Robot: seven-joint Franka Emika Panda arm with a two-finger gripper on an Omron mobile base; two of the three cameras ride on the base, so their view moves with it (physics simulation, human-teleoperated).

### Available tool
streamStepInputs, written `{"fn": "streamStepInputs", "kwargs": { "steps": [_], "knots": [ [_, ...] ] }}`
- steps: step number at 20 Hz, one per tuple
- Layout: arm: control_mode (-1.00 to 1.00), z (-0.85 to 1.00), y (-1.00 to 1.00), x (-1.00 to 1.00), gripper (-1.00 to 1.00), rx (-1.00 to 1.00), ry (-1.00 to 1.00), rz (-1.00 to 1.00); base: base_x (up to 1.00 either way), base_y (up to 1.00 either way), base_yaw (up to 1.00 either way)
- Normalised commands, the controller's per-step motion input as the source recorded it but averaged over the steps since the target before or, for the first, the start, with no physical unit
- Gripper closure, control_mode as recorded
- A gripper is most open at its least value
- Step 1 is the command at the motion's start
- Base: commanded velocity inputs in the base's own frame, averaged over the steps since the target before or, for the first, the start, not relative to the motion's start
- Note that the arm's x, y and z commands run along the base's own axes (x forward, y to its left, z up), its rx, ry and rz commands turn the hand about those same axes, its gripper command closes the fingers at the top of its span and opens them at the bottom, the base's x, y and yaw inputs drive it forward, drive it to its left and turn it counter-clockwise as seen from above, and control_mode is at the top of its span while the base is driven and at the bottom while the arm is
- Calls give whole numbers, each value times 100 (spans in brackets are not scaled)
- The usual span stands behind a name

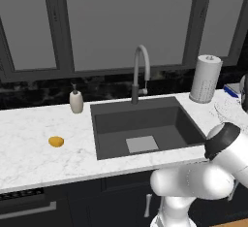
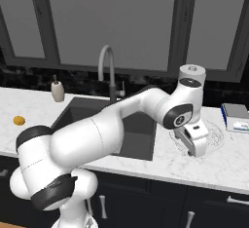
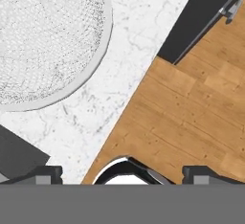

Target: Put the colander in the sink, put the mango in the colander, and turn on the sink faucet and pour water over the colander.

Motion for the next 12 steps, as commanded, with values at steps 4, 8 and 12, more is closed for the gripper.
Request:
{"fn": "streamStepInputs", "kwargs": {
  "steps": [4, 8, 12],
  "knots": [
    [-100, -20, -16, 15, -100, 2, 0, -8, 0, 0, 0],
    [-100, -20, -21, 16, -100, 2, 0, -8, 0, 0, 0],
    [-100, -19, -19, 23, -100, 2, 0, -8, 0, 0, 0]
  ]
}}
